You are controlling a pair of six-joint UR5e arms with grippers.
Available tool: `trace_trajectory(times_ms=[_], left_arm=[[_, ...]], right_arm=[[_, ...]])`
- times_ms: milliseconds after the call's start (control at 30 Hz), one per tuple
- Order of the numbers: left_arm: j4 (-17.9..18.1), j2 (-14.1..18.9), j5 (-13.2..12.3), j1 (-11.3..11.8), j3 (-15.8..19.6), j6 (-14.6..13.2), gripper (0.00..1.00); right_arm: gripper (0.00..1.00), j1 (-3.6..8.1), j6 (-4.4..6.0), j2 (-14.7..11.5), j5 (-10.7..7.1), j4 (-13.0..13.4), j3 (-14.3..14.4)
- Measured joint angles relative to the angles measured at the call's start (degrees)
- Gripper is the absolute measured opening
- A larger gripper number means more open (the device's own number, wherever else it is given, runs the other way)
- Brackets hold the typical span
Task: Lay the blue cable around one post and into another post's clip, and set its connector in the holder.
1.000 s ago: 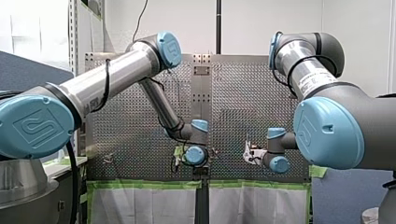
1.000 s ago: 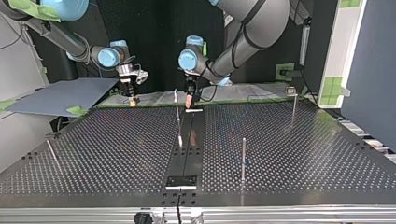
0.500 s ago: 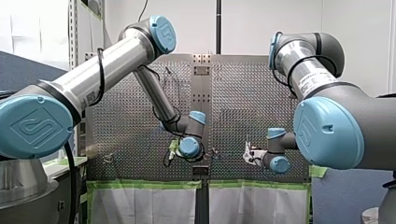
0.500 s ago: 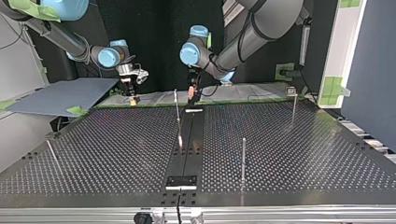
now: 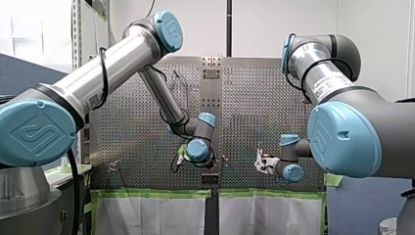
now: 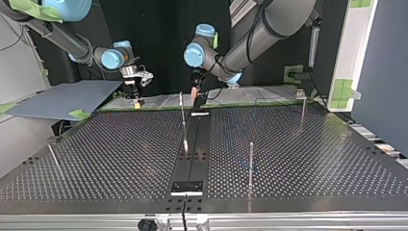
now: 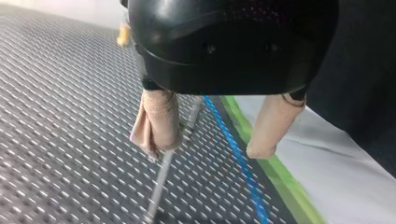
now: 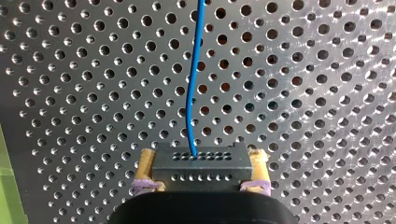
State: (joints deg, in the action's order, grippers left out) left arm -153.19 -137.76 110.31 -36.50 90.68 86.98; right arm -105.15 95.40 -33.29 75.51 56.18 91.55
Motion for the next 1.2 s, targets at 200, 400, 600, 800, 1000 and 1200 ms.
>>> trace_trajectory(times_ms=[200, 400, 600, 800, 1000, 1200], left_arm=[[-0.07, 1.83, -3.31, -0.34, 0.0, 1.65, 1.0], [-0.17, 2.05, -6.08, -0.57, 0.0, 2.58, 1.0], [-0.17, 2.04, -6.63, -0.6, 0.0, 3.49, 1.0], [0.06, 2.04, -6.7, -0.61, 0.0, 4.53, 1.0], [0.2, 2.04, -6.73, -0.56, 0.0, 5.05, 1.0], [0.78, 2.04, -7.28, -0.61, 0.0, 6.07, 1.0]], right_arm=[[0.0, -0.01, 0.03, 0.06, 0.0, -0.01, 0.0], [0.0, -0.01, 0.07, 0.12, 0.0, 0.0, 0.0], [0.0, 0.0, 0.2, 0.17, -0.15, 0.1, 0.0], [0.0, 0.02, 0.21, 0.18, -0.25, 0.1, 0.0], [0.0, 0.04, 0.24, 0.24, -0.26, 0.17, 0.0], [0.0, 0.03, 0.31, 0.26, -0.26, 0.25, 0.0]])
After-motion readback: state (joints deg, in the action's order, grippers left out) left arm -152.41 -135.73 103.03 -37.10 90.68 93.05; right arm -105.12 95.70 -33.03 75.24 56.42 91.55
